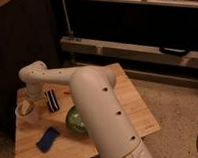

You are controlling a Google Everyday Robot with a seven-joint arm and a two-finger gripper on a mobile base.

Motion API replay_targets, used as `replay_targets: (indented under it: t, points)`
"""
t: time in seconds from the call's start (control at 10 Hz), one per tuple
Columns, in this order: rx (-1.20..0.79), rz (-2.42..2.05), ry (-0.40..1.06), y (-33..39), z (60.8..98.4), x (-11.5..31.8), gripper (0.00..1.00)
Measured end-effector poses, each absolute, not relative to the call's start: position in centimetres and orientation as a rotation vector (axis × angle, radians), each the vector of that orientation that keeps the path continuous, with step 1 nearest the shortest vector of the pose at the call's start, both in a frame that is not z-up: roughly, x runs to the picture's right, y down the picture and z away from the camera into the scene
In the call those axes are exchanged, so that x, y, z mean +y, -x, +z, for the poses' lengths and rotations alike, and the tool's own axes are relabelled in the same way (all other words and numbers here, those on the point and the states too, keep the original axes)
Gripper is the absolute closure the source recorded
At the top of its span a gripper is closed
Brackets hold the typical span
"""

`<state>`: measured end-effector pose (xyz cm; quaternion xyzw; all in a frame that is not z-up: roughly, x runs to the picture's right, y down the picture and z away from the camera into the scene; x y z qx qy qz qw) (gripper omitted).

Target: Place the ceramic cup in the ceramic bowl

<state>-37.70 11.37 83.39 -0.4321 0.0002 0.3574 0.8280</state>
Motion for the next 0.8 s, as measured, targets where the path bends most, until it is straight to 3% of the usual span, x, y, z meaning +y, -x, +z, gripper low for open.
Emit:
replay_targets:
  t: [0.7, 0.8]
  points:
    - [0.041, 0.783, 0.951, 34.4, 81.7, 10.1, 0.97]
    - [0.055, 0.785, 0.941, 33.4, 81.0, 10.1, 1.00]
